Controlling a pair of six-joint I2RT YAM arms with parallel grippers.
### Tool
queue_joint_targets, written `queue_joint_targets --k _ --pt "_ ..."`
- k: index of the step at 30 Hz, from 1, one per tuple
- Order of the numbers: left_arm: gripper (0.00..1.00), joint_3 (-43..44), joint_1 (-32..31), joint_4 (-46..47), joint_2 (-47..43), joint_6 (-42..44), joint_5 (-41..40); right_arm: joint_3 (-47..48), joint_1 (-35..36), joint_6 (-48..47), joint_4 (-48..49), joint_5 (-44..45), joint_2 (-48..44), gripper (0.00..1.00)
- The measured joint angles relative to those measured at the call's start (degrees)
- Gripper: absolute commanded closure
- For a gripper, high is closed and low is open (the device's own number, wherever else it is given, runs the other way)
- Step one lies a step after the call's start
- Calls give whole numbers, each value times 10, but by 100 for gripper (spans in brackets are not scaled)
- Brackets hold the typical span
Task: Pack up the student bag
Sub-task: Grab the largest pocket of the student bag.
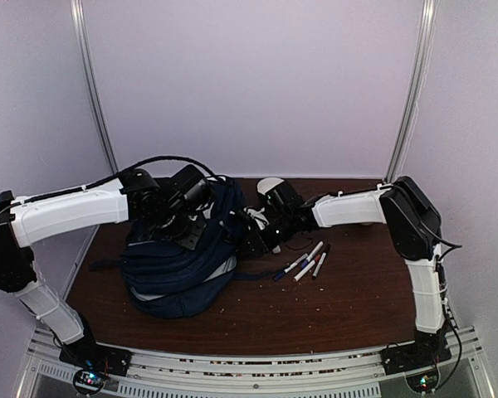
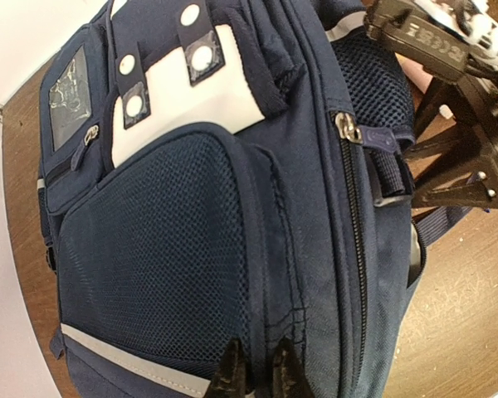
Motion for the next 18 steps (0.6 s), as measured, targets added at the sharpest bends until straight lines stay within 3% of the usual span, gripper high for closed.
queue_joint_targets --k 5,11,18 --pt "100 0 3 0 -4 4 4 15 2 7 8 -7 23 63" --pt "100 1 5 -2 -6 4 7 19 3 20 18 -24 38 64" --pt "100 1 7 -2 -8 4 8 21 3 56 70 -75 62 89"
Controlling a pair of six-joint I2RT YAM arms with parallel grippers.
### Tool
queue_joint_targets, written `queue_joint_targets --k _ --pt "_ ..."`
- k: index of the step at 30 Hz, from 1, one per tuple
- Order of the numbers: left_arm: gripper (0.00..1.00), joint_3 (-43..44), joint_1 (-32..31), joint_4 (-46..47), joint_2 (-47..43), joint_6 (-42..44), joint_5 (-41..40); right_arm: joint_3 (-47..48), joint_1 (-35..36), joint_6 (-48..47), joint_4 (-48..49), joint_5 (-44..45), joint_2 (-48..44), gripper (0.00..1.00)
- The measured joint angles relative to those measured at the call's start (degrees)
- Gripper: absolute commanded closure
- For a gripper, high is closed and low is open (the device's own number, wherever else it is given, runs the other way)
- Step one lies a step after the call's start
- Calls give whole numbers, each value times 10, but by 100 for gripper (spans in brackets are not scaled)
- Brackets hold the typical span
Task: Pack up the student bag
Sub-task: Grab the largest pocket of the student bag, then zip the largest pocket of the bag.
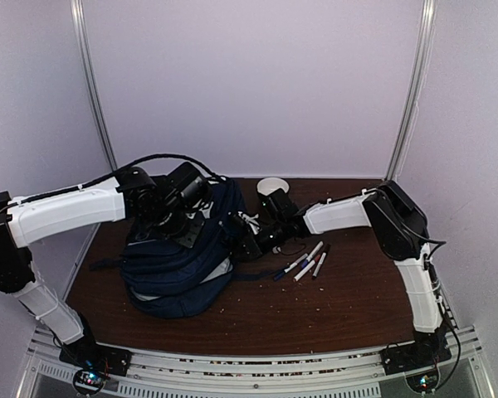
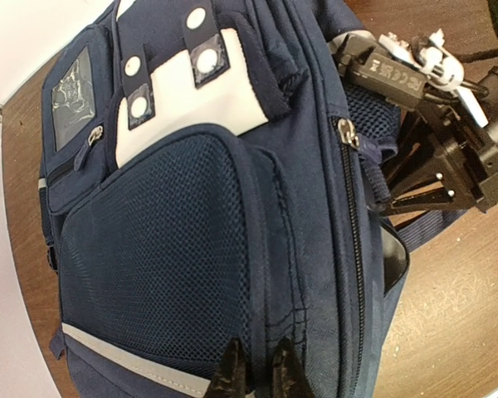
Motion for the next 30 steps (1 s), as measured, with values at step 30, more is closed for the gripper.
queue_joint_targets --k 30 --pt "98 -135 10 113 -92 52 70 -143 61 -177 -75 214 -194 100"
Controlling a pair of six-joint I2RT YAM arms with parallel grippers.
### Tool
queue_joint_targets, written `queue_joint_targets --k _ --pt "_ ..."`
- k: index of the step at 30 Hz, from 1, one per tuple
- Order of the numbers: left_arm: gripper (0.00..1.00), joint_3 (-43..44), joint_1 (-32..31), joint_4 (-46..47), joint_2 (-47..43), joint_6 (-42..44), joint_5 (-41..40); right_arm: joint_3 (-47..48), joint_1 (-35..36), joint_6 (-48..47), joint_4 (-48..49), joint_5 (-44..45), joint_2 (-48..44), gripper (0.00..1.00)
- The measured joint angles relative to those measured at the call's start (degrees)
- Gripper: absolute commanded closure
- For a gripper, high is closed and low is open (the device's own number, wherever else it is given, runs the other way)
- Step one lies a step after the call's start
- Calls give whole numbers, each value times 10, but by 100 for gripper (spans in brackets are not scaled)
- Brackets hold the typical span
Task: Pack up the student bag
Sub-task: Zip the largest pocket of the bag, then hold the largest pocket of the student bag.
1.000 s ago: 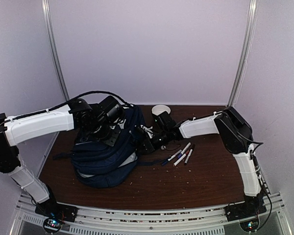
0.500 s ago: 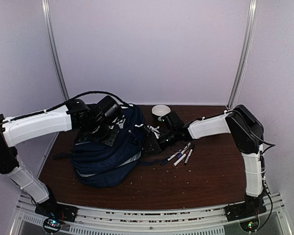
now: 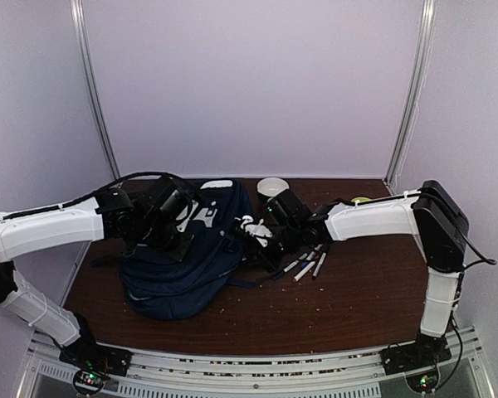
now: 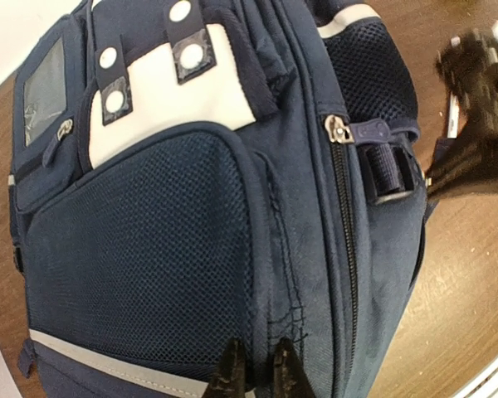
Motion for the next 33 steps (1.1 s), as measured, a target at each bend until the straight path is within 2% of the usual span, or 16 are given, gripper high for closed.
queue_joint_targets --k 1,2,6,10,15,19,24,29,33 --pt "98 -7 0 3 -4 2 6 0 14 -3 -3 3 0 100" --pt "93 -13 0 6 -6 4 12 0 26 -6 -8 10 0 100" --pt "59 -33 3 28 -12 3 39 2 65 -11 -30 24 0 100" --pt "36 -35 8 46 -32 3 50 4 61 -14 -39 27 0 100" --pt "23 -43 25 50 -99 -14 49 33 -2 -14 -73 24 12 100" --pt "19 -78 69 53 -114 -56 37 131 -36 -12 -107 27 70 100" --pt "16 -169 147 56 -129 -126 39 252 -49 -2 -156 37 158 100" --pt "25 -213 175 67 -157 -163 60 291 -49 0 -183 40 187 100" --pt "29 -232 174 128 -171 -137 115 273 -49 -2 -176 40 179 100"
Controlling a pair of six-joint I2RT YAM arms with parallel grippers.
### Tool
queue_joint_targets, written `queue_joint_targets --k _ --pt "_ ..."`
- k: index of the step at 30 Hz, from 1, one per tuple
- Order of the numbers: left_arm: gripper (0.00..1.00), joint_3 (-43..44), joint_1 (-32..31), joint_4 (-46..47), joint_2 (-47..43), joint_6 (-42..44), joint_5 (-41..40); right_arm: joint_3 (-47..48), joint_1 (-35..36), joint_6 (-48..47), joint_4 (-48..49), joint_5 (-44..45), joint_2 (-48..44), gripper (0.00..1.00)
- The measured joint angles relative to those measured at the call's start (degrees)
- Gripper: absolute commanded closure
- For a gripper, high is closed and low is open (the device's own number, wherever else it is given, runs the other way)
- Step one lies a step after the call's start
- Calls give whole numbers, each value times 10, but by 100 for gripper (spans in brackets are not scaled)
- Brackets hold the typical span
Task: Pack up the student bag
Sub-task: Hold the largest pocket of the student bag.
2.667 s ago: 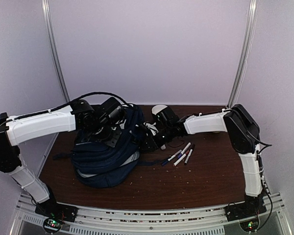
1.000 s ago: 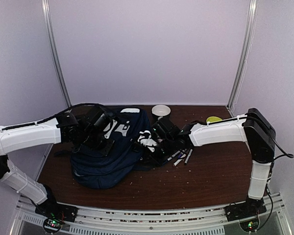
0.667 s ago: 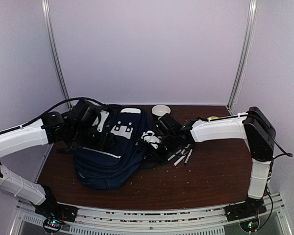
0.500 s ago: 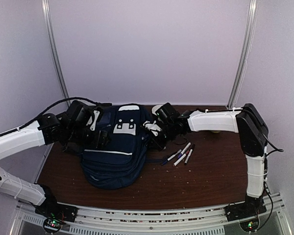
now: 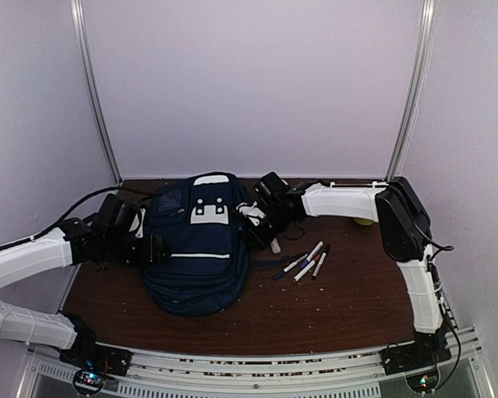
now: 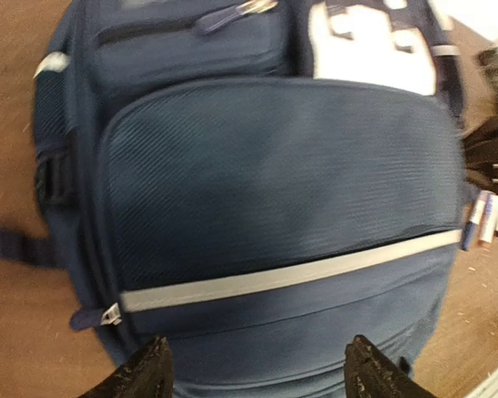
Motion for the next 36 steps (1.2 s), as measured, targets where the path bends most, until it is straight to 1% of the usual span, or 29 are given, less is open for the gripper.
queue_joint_targets --k 3,5,8,11,17,20,23,27,30,34,36 --pt "29 -3 -3 49 -6 25 27 -32 -4 0 6 -3 -15 100" --pt "30 13 -3 61 13 35 33 -40 -8 -1 9 -5 -19 100" --pt "32 81 -8 60 89 33 36 -43 -14 -1 16 -12 -22 100" --pt "37 158 -23 67 173 15 29 -43 -21 4 21 -26 -23 100" --pt "38 293 -90 51 299 -36 0 -49 -31 20 31 -57 -23 100" --pt "41 342 -127 31 349 -62 -25 -52 -34 24 33 -65 -23 100" --pt "47 353 -150 15 376 -91 -43 -56 -35 31 38 -71 -27 100" --pt "49 353 -161 -7 404 -126 -60 -65 -37 35 45 -74 -36 100" --pt "55 355 -161 -17 419 -139 -73 -71 -38 39 49 -78 -44 100" --pt "56 379 -163 -26 445 -147 -87 -74 -40 46 54 -83 -46 100" --pt "51 391 -164 -28 457 -147 -95 -76 -40 48 56 -84 -46 100"
